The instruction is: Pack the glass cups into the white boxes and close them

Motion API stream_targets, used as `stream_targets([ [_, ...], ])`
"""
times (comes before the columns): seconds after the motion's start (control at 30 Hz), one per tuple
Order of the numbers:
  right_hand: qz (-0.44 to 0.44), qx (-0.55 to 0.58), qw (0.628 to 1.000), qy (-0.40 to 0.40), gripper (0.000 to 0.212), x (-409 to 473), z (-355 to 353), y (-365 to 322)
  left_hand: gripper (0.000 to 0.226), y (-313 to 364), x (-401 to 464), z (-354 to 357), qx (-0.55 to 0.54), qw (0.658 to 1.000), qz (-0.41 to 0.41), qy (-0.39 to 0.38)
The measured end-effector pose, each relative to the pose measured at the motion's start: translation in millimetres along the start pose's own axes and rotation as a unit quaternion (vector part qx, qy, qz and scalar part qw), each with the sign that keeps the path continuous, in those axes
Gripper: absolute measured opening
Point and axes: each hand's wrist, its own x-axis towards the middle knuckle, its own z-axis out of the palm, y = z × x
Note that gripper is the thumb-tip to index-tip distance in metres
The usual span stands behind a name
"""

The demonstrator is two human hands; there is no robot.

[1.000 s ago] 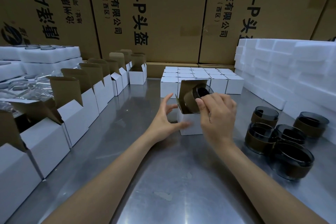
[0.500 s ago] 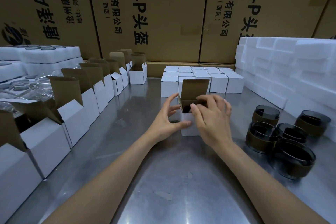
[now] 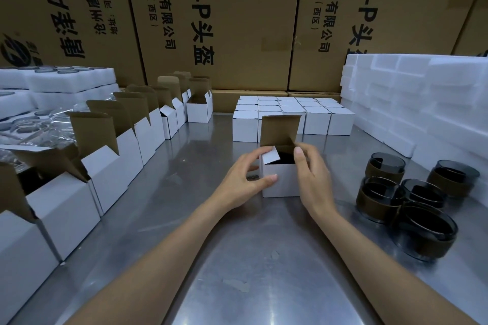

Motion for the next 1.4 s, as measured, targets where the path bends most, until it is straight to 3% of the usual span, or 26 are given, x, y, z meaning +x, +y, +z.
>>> stream_targets([
  [0.27,0.02,-0.023,1.0,0.005,0.023,8,-4,4,0.023,5,4,3,-0.002,1.0,-0.014,0.025],
  [0.57,0.022,0.003,1.0,-0.002,0.029,7,-4,1,0.029,12,4,2,-0.002,0.997,0.04,0.068],
  [0.7,0.012,0.016,1.0,0.011,0.031,6,-3,0,0.009,17,4,4,-0.058,0.992,0.051,0.103],
  [0.8,0.015,0.03,0.999,0.015,0.034,5,-3,-1,0.021,20,4,6,-0.09,0.986,0.063,0.125],
  [1.03,0.026,0.041,0.999,0.002,0.023,-1,2,0,0.034,11,0,3,0.024,0.985,0.123,0.116],
  [1.17,0.023,0.056,0.998,-0.016,0.041,-1,-3,-2,0.047,9,-5,2,0.066,0.984,0.147,0.079],
  [1.4,-0.007,0.039,0.992,-0.118,0.022,-3,-2,-1,0.029,9,-2,4,0.126,0.972,0.134,0.148],
])
